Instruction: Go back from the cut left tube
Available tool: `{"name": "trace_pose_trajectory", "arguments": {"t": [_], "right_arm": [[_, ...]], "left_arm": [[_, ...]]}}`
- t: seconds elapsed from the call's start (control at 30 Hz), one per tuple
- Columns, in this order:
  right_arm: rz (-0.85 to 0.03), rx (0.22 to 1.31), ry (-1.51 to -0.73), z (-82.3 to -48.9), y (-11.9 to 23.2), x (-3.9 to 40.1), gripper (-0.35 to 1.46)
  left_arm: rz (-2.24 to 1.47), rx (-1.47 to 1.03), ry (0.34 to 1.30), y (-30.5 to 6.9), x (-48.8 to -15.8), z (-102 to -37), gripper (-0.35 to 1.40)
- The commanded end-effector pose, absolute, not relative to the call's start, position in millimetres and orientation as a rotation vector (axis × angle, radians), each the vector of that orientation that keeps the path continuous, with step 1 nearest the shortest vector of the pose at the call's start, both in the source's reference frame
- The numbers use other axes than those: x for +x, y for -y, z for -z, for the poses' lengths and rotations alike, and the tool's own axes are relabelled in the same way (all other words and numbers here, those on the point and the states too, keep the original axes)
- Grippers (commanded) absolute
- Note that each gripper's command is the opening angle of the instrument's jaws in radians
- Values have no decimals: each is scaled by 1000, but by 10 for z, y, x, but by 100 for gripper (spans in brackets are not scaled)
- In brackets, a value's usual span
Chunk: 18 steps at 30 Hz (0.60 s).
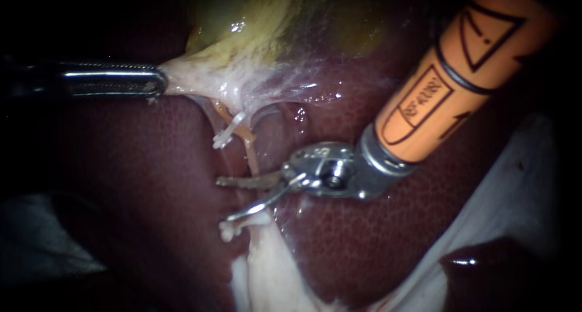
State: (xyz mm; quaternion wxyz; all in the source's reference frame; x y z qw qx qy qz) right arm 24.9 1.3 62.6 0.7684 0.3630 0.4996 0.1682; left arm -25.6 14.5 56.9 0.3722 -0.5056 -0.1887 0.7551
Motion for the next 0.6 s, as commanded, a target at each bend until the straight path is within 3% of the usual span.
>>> {"name": "trace_pose_trajectory", "arguments": {"t": [0.03, 0.17, 0.3, 0.6], "right_arm": [[-359, 747, -1097, -620, -14, 242, 145], [-328, 616, -1091, -596, -26, 208, 145], [-259, 500, -992, -574, -41, 173, 145], [-210, 334, -889, -553, -53, 114, 145]], "left_arm": [[-1935, -1296, 484, -145, -256, -571, -35], [-1936, -1297, 483, -145, -257, -574, -35], [-1936, -1297, 482, -145, -257, -574, -35], [-1936, -1297, 481, -145, -259, -576, -35]]}}
